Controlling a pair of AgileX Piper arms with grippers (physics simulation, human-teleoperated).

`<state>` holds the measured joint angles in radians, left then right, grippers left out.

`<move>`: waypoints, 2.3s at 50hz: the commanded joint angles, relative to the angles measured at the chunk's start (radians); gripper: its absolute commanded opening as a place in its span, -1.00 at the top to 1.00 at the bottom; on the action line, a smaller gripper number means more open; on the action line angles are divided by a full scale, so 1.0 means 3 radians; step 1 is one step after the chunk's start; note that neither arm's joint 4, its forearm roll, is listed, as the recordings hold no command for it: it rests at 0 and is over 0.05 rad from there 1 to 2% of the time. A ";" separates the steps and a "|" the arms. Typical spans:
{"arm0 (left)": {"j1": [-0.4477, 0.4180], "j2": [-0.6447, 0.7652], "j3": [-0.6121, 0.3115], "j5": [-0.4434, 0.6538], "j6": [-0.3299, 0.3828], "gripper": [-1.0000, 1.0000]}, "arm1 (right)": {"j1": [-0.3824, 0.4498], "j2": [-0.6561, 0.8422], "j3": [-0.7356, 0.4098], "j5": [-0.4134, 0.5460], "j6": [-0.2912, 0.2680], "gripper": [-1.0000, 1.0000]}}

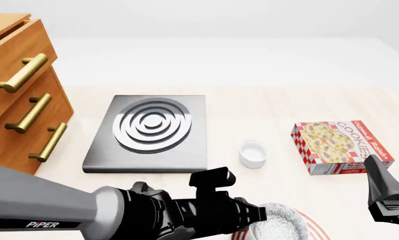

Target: Pick the akita bowl on the wooden cabinet and place it on the plate.

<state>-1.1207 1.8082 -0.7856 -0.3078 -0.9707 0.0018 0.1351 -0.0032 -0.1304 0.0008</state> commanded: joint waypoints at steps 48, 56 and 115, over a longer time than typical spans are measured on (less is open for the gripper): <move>-0.0194 0.0096 -0.0103 -0.0076 -0.0024 -1.00 | 0.0000 0.0000 0.0000 0.0000 0.0000 -1.00; -0.0201 0.0004 -0.0081 -0.0039 0.0025 -1.00 | 0.0000 0.0000 0.0000 0.0000 0.0000 -1.00; 0.0418 -0.1673 0.0324 0.0353 0.0956 -1.00 | 0.0000 0.0000 0.0000 0.0000 0.0000 -1.00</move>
<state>-1.0382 1.4411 -0.7230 -0.1978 -0.7579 0.0018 0.1351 -0.0032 -0.1304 0.0008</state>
